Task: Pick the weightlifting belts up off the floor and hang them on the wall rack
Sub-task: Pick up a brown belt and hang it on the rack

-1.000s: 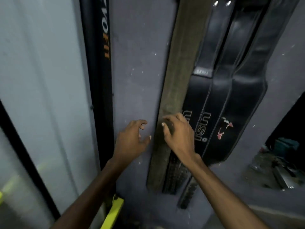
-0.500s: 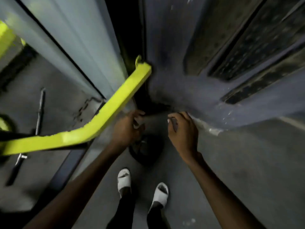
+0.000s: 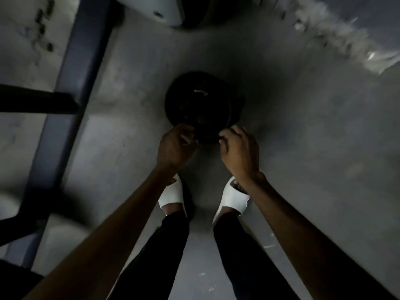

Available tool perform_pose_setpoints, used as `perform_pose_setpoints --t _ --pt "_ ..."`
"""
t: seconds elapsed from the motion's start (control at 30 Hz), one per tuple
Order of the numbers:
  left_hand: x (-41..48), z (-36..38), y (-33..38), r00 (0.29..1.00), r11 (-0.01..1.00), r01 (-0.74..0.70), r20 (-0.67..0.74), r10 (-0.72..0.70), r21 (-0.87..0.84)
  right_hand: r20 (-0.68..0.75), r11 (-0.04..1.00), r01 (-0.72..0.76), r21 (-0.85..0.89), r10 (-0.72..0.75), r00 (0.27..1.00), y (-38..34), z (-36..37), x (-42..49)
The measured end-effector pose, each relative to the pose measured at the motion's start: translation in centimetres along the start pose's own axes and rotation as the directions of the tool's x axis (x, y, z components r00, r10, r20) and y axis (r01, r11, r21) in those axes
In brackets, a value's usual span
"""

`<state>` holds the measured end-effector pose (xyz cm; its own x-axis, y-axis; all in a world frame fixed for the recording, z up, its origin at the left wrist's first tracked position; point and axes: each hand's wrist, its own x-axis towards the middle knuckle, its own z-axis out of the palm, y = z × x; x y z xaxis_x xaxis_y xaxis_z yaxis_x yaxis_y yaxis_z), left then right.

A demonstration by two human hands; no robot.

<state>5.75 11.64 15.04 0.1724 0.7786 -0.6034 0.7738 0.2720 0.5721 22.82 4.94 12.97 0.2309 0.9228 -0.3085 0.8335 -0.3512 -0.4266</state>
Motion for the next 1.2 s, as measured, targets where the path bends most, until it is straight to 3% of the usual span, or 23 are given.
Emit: perform_pose_setpoints --t 0.17,0.3,0.37,0.53,0.63,0.77,0.93,1.03,1.13,1.2 --pt "3.3 5.9 -5.4 0.998 0.997 0.047 -0.032 -0.048 -0.055 0.140 0.953 0.174 -0.247 -0.142 0.980 3.5 9.0 3.8" --pt "4.3 8.0 -6.6 0.997 0.995 0.068 0.025 -0.066 -0.070 0.274 0.897 0.231 -0.376 -0.130 0.953 4.6 10.7 5.9" --pt "4.0 7.6 -6.4 0.993 0.989 0.115 0.045 -0.111 -0.095 0.262 0.901 0.246 -0.358 -0.156 0.952 4.2 10.4 5.9" --pt "2.0 4.4 -4.2 0.982 0.976 0.188 0.028 -0.186 -0.114 -0.026 0.989 0.120 -0.088 -0.123 0.992 -0.2 5.4 5.2" --pt "0.4 1.3 -0.8 0.958 0.937 0.285 0.106 -0.268 -0.204 -0.122 0.996 0.062 0.071 -0.053 0.991 -3.8 0.5 4.9" --pt "-2.4 -3.4 3.9 0.951 0.864 0.307 0.084 -0.299 -0.400 -0.188 0.950 -0.060 0.307 0.122 0.974 -7.0 -6.6 3.2" --pt "-7.5 -8.9 11.6 0.960 0.781 0.277 0.119 -0.255 -0.560 -0.174 0.787 -0.192 0.587 0.354 0.919 -10.4 -15.3 -0.3" --pt "-10.7 -12.1 15.3 0.973 0.778 0.229 0.164 -0.163 -0.586 -0.113 0.621 -0.246 0.744 0.480 0.870 -12.2 -21.4 -2.0" --pt "-14.6 -14.6 18.8 0.984 0.781 0.096 0.178 0.020 -0.617 -0.030 0.434 -0.247 0.866 0.539 0.841 -14.2 -27.4 -4.1" --pt "-18.2 -16.2 21.6 0.987 0.798 -0.048 0.094 0.131 -0.601 -0.020 0.367 -0.217 0.904 0.544 0.839 -15.4 -31.4 -6.3"
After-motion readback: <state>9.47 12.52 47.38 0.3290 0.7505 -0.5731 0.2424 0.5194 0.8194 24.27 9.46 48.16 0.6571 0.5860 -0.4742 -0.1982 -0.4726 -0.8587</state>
